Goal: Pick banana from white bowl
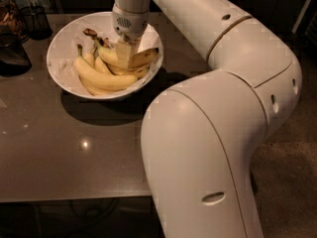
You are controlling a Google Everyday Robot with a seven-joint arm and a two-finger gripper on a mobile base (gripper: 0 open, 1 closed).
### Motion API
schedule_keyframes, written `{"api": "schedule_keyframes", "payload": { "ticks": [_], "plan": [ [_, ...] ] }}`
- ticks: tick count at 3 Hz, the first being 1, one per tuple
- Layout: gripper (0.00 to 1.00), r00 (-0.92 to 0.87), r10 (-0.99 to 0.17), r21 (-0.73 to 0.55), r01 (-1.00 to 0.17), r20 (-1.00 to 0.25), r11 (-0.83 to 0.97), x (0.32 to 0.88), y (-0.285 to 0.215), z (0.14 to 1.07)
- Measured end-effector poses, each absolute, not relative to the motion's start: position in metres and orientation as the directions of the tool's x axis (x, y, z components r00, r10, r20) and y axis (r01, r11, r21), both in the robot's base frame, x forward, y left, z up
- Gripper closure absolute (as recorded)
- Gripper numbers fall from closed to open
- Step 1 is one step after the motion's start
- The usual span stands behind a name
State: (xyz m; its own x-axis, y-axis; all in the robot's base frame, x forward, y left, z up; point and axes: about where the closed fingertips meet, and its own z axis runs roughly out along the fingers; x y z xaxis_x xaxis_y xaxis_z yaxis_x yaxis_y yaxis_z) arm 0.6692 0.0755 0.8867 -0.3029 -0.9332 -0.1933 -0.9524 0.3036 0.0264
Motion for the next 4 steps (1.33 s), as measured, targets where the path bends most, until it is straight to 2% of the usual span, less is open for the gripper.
{"api": "schedule_keyframes", "payload": {
  "ticks": [1,2,3,4],
  "plan": [
    [1.0,-0.27,-0.93,-0.021,-0.958,-0.249,0.284,0.659,0.076,0.905],
    [1.0,-0.182,-0.927,-0.088,-0.971,-0.327,0.222,0.621,0.07,0.938],
    [1.0,-0.1,-0.921,-0.137,-0.977,-0.376,0.162,0.575,0.06,0.963],
    [1.0,-0.031,-0.909,-0.155,-0.982,-0.416,0.105,0.503,0.032,0.978]
  ]
}}
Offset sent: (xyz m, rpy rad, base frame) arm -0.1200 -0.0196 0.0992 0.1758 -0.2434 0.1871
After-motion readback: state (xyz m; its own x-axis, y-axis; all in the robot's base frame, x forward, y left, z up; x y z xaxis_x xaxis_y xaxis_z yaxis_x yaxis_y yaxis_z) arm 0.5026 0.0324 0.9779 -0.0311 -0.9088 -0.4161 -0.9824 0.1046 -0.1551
